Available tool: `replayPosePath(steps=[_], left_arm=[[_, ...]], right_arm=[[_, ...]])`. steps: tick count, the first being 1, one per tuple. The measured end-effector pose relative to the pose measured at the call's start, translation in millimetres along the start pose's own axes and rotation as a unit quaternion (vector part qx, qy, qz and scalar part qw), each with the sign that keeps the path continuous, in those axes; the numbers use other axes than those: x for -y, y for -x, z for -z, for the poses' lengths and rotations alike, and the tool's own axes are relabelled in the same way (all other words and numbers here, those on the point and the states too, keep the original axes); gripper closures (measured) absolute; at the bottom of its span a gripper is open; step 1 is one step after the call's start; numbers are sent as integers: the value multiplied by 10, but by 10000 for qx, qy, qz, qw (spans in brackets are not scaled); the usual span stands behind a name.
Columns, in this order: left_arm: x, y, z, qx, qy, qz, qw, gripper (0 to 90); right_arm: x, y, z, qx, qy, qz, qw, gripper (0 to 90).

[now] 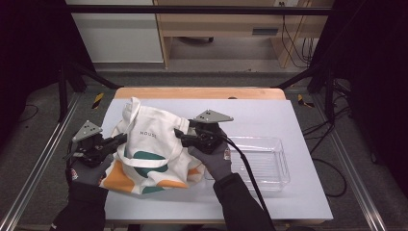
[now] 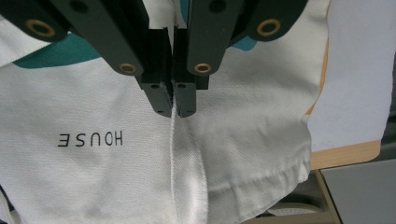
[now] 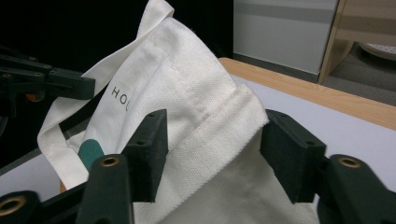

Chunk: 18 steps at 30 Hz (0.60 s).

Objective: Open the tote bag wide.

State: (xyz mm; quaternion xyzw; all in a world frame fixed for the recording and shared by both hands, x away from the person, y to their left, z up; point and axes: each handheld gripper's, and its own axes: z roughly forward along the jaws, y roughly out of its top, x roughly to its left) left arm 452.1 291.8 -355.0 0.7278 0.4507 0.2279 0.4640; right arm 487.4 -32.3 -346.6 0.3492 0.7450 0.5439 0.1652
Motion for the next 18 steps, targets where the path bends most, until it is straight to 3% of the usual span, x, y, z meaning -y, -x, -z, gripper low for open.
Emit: replayPosePath(steps=[2, 8, 13, 18], left_arm=[[2, -2, -2, 11, -2, 2, 10000, 874], [3, -8, 5, 20, 1, 14, 10000, 874], [4, -21, 14, 8, 7, 36, 10000, 873], [2, -28, 27, 8, 25, 49, 10000, 873]], right_arm=[[0, -5, 3, 13, -11, 16, 10000, 457], [-5, -26, 49, 147, -4, 128, 9998, 683], [-23, -18, 105, 102, 17, 130, 9999, 845], [-33, -39, 156, 36, 87, 206, 9997, 870]])
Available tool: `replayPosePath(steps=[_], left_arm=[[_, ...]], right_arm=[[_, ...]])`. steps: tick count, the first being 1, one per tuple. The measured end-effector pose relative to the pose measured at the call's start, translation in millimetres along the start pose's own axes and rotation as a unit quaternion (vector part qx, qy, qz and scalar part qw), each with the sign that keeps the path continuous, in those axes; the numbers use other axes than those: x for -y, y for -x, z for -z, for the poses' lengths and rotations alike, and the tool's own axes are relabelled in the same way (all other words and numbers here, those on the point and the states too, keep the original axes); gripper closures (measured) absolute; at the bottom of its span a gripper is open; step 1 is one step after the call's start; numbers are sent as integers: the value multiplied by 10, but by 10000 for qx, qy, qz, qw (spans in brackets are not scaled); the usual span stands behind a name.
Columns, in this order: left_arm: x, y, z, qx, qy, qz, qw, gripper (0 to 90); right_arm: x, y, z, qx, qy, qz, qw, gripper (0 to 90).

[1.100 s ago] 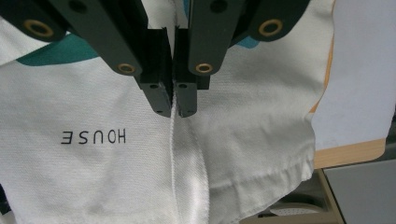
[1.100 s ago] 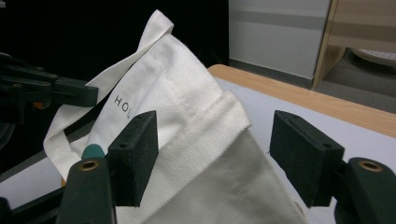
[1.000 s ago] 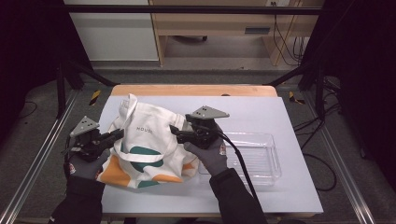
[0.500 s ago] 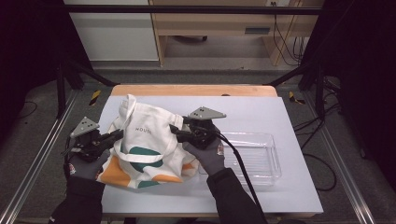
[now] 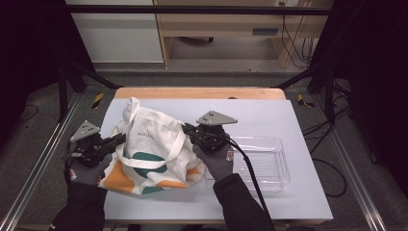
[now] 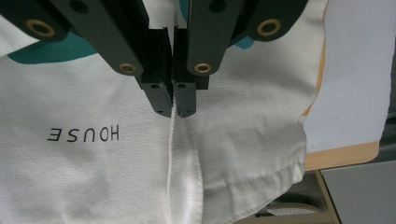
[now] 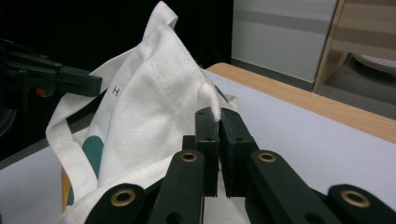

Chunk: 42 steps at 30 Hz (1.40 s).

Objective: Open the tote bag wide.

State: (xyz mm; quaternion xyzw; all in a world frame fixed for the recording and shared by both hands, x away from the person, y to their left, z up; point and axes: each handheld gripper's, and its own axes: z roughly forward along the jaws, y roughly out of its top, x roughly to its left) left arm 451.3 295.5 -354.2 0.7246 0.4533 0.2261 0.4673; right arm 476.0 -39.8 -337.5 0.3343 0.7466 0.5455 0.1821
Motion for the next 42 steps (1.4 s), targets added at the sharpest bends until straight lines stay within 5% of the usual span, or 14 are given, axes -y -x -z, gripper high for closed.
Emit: replayPosePath(steps=[11, 17, 20, 32, 38, 42], left_arm=[[-74, 18, 78, -80, 270, -18, 9996, 700], [-38, 18, 35, -99, 120, -27, 9999, 868], [-29, 34, 38, -160, 63, -97, 9998, 882], [6, -12, 81, -178, 20, -66, 9998, 884], [15, -21, 91, -163, 0, -56, 9999, 884], [21, -37, 94, -151, -7, -33, 9999, 883]], right_arm=[[3, -142, 121, -332, 139, 258, 9990, 876], [31, -210, 141, -432, 115, 296, 9986, 873], [42, -193, 132, -408, 96, 269, 9988, 858], [-51, -66, -27, -477, 148, 97, 9987, 543], [-15, -23, -177, -366, -10, 108, 9993, 534], [8, -13, -235, -411, -165, 109, 9990, 620]])
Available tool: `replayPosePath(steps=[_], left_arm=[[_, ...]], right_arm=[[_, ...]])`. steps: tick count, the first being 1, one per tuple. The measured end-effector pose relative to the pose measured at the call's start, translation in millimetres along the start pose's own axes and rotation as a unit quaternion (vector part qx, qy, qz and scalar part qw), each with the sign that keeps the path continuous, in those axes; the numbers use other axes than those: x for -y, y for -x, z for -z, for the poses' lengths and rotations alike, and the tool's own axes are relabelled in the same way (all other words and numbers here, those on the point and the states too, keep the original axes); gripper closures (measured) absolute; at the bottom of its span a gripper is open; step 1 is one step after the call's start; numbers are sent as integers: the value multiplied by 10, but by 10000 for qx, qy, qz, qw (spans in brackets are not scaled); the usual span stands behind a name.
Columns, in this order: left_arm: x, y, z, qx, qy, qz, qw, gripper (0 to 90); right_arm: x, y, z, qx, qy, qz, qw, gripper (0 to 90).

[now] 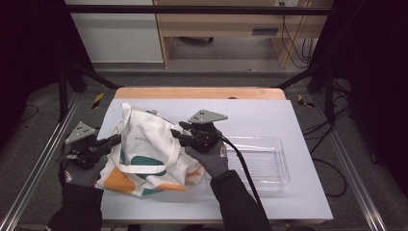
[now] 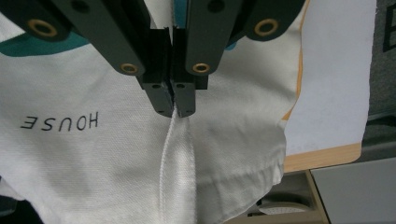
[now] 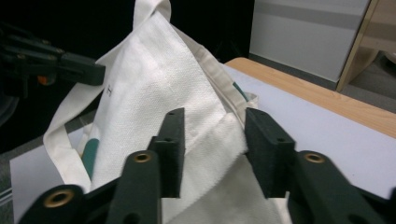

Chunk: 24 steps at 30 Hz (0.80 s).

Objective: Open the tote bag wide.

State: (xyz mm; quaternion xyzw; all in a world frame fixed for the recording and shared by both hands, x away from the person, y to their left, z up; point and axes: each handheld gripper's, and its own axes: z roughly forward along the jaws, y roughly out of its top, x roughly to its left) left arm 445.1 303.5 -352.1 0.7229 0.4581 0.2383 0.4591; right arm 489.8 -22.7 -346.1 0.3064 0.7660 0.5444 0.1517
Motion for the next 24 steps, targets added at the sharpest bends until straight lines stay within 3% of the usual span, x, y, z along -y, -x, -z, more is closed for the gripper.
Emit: replayPosePath(steps=[6, 18, 24], left_arm=[[-13, -25, 32, -23, 91, 81, 9999, 841], [-107, -17, 208, -111, 501, 204, 9985, 554], [-133, 25, 199, -69, 534, 171, 9984, 516]], right_arm=[[21, -70, -8, -44, -184, 214, 9996, 862], [-38, -175, 222, -279, 89, 399, 9988, 881], [-53, -252, 306, -380, 172, 482, 9980, 881]])
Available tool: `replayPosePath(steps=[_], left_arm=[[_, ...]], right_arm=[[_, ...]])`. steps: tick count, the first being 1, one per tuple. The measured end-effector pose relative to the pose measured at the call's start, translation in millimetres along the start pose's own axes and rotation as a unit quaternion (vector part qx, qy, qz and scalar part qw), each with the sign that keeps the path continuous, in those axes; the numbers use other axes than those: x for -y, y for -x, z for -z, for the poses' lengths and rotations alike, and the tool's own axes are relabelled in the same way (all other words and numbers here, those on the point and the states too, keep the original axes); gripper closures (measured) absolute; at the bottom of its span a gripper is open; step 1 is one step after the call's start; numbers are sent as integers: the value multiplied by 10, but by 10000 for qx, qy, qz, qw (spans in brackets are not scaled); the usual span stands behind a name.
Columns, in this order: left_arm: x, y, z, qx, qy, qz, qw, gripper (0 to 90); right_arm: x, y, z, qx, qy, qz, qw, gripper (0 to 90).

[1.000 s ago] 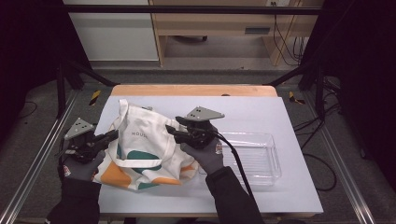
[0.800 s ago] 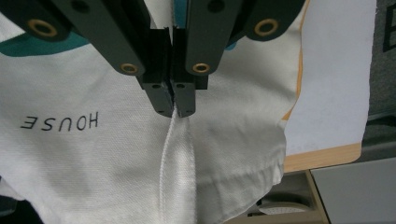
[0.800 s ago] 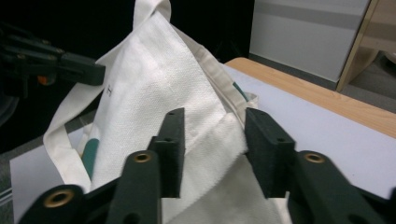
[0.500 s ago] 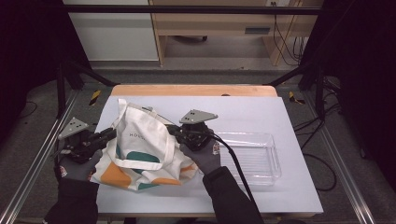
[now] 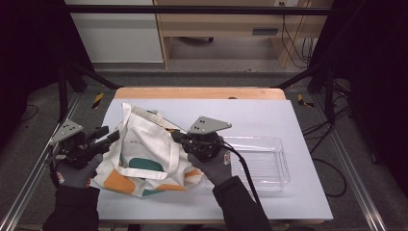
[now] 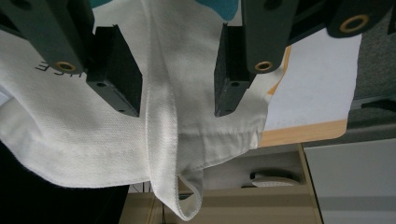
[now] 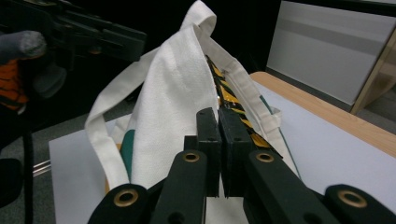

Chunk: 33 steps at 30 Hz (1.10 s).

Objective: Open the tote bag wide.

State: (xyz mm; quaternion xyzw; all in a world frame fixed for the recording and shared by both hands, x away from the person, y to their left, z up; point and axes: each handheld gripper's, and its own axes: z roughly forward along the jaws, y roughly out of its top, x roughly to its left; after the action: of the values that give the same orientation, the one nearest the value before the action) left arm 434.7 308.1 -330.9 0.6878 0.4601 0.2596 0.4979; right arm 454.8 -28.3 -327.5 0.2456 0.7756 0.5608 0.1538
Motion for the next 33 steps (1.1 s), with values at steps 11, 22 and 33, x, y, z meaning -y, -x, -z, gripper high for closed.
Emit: replayPosePath(steps=[11, 22, 33], left_arm=[[160, -15, -228, -52, -541, -180, 9984, 863], [277, -29, -92, -85, -616, -287, 9977, 878], [364, -130, -39, -69, -708, -145, 9974, 878]], right_arm=[[73, -91, 4, -160, 55, 16, 9999, 880], [77, -32, -28, -29, 140, -129, 9998, 761], [69, 38, -302, 162, -45, -247, 9996, 576]])
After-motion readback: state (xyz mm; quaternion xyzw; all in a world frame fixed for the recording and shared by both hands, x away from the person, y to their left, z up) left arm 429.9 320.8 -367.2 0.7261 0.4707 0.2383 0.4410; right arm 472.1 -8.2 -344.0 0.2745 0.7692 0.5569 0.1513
